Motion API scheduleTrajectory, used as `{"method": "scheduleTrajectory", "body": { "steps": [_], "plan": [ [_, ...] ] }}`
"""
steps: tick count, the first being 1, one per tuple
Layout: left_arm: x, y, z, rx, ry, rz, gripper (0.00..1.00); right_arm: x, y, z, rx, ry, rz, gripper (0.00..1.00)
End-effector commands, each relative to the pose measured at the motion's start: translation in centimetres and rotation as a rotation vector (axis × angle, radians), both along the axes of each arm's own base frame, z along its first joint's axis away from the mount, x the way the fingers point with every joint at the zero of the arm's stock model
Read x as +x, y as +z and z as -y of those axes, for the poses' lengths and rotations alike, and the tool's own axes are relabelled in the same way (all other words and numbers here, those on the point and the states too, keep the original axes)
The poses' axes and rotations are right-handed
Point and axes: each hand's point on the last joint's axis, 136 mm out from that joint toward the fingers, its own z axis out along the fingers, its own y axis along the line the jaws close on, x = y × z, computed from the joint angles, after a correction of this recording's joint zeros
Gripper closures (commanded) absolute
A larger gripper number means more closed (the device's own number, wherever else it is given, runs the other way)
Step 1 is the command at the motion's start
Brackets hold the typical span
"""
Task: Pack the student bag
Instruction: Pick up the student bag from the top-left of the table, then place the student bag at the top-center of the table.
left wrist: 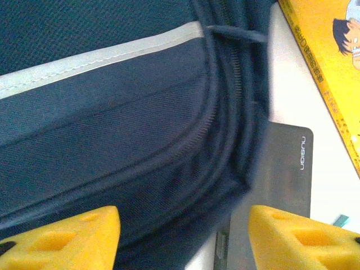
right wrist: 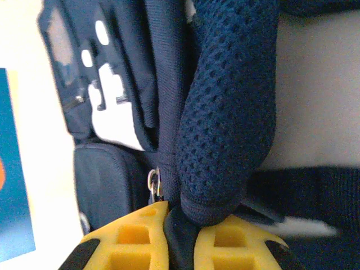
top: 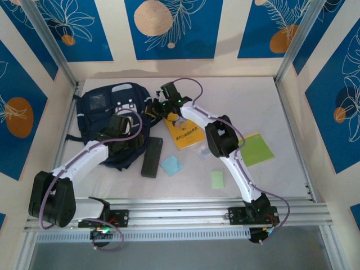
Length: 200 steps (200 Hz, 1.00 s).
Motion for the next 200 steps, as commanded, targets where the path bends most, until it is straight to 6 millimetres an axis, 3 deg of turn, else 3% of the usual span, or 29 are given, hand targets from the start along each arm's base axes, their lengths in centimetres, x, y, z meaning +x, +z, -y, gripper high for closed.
{"method": "scheduleTrajectory", "body": {
  "steps": [1, 47, 78, 107, 147, 176, 200],
  "plan": [
    [0.9, 1.3, -0.2, -0.037, 0.037, 0.059, 0.33, 0.6, 12.9, 2.7, 0.117, 0.013, 0.201, 1.00],
    [2.3, -0.1, -0.2, -0.038, 0.073, 0.058, 0.26, 0.2, 16.1, 8.5, 0.162, -0.043, 0.207, 1.00],
    [4.2, -1.3, 0.5, -0.058, 0.089, 0.057, 0.25, -1.3, 16.4, 11.9, 0.162, -0.085, 0.205, 1.00],
    [6.2, -1.6, 1.3, -0.061, 0.085, 0.054, 0.24, -2.7, 14.2, 15.0, 0.102, -0.133, 0.180, 1.00],
    [7.2, 0.7, 1.5, -0.085, 0.090, 0.105, 0.18, -1.4, 11.0, 20.2, 0.093, -0.131, 0.171, 1.00],
    [7.0, 3.1, 0.1, -0.086, 0.122, 0.148, 0.03, -0.9, 9.0, 22.1, 0.039, -0.064, 0.162, 1.00],
    [6.7, 3.5, -2.4, -0.042, 0.195, 0.181, 0.00, -0.4, 7.4, 23.0, -0.008, -0.026, 0.147, 1.00]
  ]
}}
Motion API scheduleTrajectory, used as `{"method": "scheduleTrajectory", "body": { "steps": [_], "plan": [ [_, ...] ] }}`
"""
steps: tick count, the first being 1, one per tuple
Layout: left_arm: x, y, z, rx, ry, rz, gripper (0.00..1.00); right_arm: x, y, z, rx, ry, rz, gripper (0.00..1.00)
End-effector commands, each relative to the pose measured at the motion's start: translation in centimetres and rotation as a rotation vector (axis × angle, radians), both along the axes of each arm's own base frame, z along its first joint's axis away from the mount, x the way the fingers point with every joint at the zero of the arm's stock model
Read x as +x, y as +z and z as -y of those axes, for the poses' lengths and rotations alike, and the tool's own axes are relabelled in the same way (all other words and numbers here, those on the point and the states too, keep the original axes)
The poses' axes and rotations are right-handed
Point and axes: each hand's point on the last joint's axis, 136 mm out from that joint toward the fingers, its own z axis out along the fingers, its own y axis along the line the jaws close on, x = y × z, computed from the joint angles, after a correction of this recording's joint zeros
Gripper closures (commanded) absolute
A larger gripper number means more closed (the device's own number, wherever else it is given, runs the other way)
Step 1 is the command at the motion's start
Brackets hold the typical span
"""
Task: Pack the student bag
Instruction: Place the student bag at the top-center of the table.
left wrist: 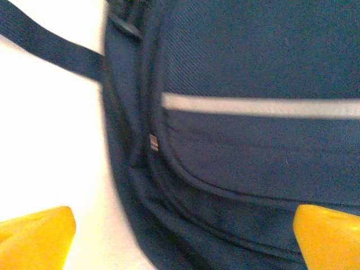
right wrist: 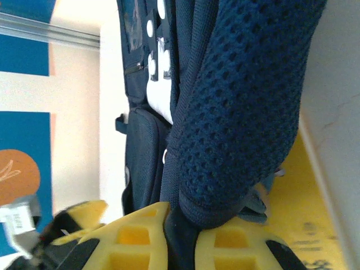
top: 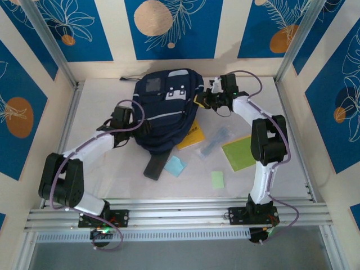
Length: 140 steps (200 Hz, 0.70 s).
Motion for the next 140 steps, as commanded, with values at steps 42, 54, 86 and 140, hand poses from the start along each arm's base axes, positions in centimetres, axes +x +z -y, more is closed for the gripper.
{"method": "scheduleTrajectory", "body": {
  "steps": [42, 54, 86, 140],
  "plan": [
    [1.0, 0.5, -3.6, -0.065, 0.131, 0.057, 0.00, 0.5, -0.9, 0.7, -0.027, 0.191, 0.048, 0.97],
    [1.4, 0.0, -2.9, -0.109, 0.122, 0.056, 0.00, 1.1, -1.5, 1.3, -0.060, 0.171, 0.042, 0.94],
    [2.5, -1.6, -0.9, -0.237, 0.098, 0.047, 0.00, 1.8, -1.4, 1.3, -0.049, 0.142, 0.033, 0.82],
    [3.5, -5.2, 1.6, -0.325, 0.057, -0.006, 0.13, 1.1, -1.4, -0.8, -0.013, 0.140, 0.000, 0.88]
  ]
}}
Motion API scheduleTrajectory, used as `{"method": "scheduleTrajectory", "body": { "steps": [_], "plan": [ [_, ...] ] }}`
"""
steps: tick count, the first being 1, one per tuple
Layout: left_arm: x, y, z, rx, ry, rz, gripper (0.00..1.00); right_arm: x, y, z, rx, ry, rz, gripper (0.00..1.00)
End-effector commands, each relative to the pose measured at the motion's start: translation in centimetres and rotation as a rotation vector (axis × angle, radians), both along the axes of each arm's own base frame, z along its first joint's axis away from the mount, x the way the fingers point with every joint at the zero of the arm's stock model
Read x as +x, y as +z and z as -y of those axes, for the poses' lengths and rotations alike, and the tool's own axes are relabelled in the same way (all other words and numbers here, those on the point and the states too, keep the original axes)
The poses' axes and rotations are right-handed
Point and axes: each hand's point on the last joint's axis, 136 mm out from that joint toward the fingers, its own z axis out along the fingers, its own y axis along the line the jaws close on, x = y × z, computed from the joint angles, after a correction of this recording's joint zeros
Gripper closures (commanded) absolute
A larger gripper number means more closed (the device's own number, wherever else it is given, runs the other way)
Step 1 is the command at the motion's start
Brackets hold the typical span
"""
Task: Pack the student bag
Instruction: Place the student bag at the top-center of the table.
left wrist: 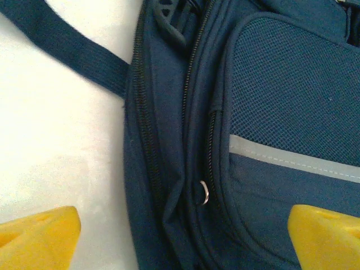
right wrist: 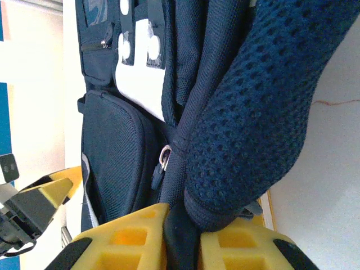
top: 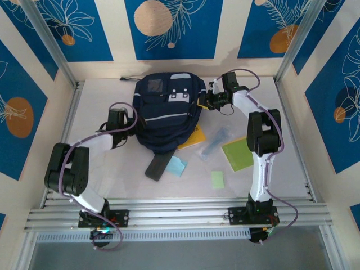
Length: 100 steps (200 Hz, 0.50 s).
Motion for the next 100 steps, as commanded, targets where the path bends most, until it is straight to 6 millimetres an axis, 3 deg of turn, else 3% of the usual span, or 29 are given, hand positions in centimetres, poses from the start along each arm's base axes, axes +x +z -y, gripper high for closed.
{"method": "scheduleTrajectory", "body": {
  "steps": [1, 17, 31, 69, 84, 100],
  "plan": [
    [0.6, -0.7, 1.8, -0.085, -0.035, 0.009, 0.13, 0.1, 2.4, -2.0, 0.068, 0.029, 0.029, 0.89],
    [0.6, -1.8, 1.9, -0.089, -0.039, -0.010, 0.17, -0.9, 2.9, -3.5, 0.071, 0.055, 0.016, 0.99],
    [0.7, -2.6, 1.6, -0.066, -0.032, -0.021, 0.23, -2.3, 2.9, -4.3, 0.047, 0.062, 0.002, 1.00],
    [3.6, -3.2, 0.7, -0.011, -0.016, -0.016, 0.66, -7.0, 3.2, -6.7, 0.054, 0.088, -0.056, 0.99],
    [5.2, -2.6, -0.2, 0.002, 0.009, -0.001, 0.77, -8.6, 3.1, -6.7, 0.024, 0.081, -0.062, 0.87],
    [6.5, -1.5, -1.7, 0.030, 0.045, 0.025, 0.84, -9.4, 3.0, -5.2, -0.028, 0.029, -0.056, 0.60]
  ]
}}
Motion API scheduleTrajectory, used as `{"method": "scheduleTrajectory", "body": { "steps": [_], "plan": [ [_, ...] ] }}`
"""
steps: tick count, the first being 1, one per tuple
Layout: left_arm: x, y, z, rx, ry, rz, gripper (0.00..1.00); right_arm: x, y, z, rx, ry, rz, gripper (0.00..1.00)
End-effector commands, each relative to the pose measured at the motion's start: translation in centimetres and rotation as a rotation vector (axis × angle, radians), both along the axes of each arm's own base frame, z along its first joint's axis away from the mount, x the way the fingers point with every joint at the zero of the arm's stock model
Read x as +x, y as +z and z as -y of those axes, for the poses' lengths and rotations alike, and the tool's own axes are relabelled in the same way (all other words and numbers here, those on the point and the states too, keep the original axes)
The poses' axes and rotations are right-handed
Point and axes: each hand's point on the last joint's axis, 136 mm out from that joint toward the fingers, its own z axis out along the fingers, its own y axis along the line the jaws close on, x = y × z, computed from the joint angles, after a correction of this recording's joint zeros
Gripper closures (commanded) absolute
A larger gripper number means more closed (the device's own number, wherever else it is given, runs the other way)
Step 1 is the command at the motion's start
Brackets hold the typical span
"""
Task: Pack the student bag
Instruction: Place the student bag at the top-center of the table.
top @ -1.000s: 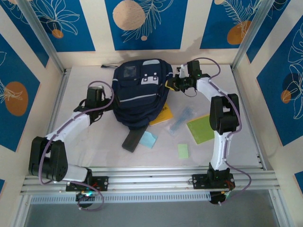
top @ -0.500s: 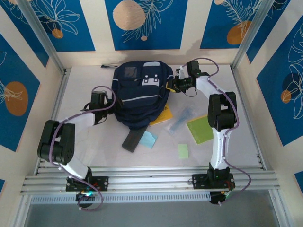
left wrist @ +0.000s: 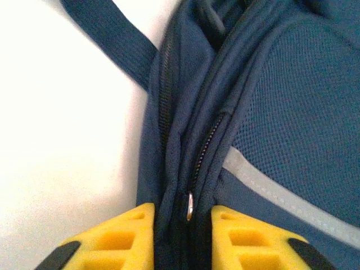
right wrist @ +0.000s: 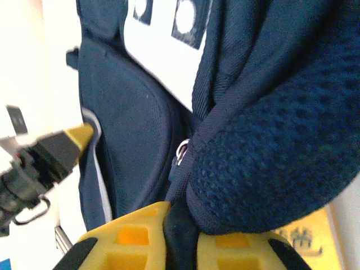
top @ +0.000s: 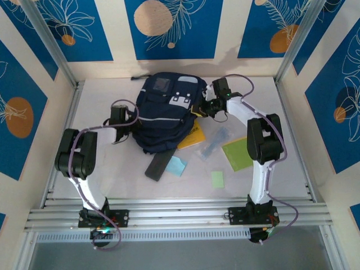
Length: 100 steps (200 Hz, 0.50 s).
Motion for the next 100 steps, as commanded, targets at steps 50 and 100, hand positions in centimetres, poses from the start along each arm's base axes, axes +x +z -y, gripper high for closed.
{"method": "scheduleTrajectory", "body": {
  "steps": [50, 100],
  "plan": [
    [3.8, 3.0, -4.2, 0.109, 0.027, 0.021, 0.86, -3.0, 3.4, 5.3, 0.000, -0.137, 0.041, 0.31],
    [1.5, 5.2, -4.2, 0.126, -0.008, -0.003, 0.39, 1.2, -0.7, 9.2, -0.024, -0.268, 0.041, 0.29]
  ]
}}
